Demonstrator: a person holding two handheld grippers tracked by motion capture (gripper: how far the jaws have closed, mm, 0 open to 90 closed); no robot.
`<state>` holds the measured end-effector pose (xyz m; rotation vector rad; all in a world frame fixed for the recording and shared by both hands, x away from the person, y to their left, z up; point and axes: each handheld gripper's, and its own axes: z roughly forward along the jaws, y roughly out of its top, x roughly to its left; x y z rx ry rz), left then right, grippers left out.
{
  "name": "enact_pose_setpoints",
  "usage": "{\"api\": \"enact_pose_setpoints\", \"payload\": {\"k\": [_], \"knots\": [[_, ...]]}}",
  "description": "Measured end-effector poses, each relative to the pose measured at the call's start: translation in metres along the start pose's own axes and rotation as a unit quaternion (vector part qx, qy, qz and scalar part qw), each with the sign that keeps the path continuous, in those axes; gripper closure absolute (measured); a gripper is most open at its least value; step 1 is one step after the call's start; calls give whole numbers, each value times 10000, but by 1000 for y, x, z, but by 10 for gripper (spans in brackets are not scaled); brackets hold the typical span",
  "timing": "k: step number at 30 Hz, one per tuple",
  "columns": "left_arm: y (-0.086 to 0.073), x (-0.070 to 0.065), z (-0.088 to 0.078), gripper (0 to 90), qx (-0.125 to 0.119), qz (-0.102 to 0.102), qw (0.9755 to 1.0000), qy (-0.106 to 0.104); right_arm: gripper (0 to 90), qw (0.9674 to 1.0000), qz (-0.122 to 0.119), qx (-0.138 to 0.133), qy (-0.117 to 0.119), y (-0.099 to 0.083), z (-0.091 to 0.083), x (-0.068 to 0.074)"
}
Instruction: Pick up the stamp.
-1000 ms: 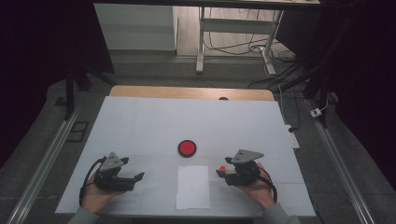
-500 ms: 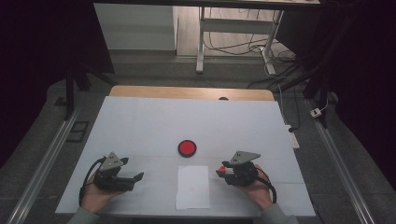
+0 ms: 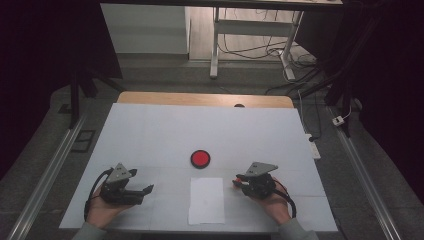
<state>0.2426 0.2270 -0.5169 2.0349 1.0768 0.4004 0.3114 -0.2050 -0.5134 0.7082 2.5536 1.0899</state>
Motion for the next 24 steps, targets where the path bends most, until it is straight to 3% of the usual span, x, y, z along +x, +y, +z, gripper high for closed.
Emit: {"api": "enact_pose_setpoints", "payload": {"k": [24], "knots": [[0,0,1,158,22,18,10000,15,718,9993,36,-351,-111,3,-10,-1]]}}
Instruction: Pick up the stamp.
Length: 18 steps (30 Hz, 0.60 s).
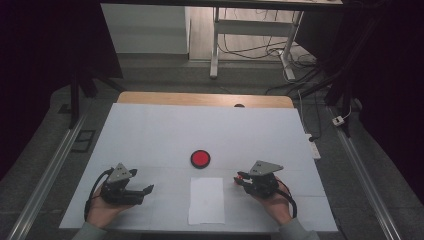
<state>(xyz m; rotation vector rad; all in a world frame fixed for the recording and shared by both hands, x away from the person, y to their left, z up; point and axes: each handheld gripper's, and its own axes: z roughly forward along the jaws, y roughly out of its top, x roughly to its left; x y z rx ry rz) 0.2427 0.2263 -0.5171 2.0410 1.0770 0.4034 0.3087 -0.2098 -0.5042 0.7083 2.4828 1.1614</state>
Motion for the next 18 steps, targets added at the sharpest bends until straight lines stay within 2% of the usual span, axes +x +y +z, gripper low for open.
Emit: {"api": "enact_pose_setpoints", "payload": {"k": [18], "knots": [[0,0,0,158,2,3,10000,7,718,9997,-5,-254,-61,5,-8,1]]}}
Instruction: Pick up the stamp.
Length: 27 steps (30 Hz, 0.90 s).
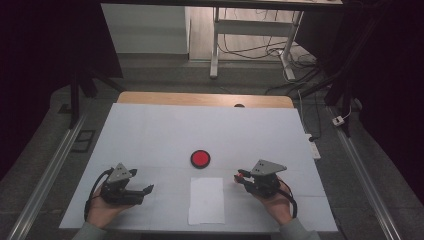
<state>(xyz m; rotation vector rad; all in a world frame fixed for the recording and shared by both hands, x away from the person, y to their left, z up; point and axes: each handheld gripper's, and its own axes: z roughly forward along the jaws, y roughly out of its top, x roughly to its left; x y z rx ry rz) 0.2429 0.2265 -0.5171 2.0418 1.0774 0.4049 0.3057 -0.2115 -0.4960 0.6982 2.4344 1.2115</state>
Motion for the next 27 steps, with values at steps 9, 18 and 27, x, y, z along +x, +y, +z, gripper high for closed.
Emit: {"api": "enact_pose_setpoints", "payload": {"k": [9,18,27], "knots": [[0,0,0,158,6,8,10000,7,718,9997,121,-226,-11,3,-5,-1],[0,0,1,158,18,30,10000,13,718,9981,318,-533,-20,6,-12,-5],[0,0,1,158,42,33,10000,31,718,9966,409,-711,-19,10,-17,-6]]}}
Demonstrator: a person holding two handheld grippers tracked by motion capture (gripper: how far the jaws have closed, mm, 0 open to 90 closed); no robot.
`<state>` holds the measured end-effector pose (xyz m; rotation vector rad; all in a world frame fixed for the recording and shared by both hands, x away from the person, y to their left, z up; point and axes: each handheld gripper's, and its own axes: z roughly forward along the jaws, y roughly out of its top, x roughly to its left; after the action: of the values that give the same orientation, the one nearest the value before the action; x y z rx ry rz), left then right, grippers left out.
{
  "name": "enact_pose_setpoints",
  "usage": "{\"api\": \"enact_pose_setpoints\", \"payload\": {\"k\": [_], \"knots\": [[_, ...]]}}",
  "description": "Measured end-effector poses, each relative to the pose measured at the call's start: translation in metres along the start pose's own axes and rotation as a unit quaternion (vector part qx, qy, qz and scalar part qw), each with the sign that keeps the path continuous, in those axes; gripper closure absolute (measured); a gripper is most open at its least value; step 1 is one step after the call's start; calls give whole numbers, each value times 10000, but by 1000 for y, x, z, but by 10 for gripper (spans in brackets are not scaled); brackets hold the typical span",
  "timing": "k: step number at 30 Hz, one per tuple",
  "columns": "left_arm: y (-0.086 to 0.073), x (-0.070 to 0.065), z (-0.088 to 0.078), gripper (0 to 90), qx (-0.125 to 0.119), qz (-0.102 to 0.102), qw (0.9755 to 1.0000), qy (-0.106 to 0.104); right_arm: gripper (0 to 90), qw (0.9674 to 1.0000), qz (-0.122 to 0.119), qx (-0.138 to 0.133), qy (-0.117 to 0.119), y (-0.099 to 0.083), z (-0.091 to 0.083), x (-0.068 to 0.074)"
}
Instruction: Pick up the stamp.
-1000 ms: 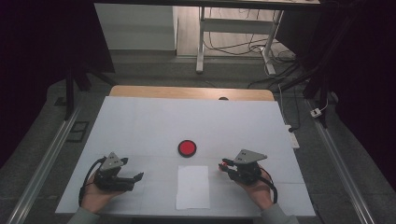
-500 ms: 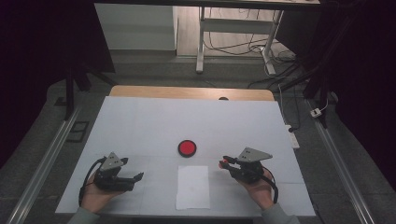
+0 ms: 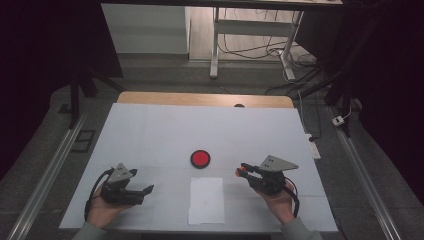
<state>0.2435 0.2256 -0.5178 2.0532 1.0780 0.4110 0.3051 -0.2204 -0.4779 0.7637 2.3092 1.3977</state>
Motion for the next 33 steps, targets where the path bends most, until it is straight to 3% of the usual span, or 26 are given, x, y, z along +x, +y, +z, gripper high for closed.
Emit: {"api": "enact_pose_setpoints", "payload": {"k": [18,33], "knots": [[0,-1,0,158,-5,0,10000,-9,718,9994,167,-254,184,8,3,1],[1,-1,0,156,-1,2,10000,-8,718,9984,139,-363,399,15,8,12]]}}
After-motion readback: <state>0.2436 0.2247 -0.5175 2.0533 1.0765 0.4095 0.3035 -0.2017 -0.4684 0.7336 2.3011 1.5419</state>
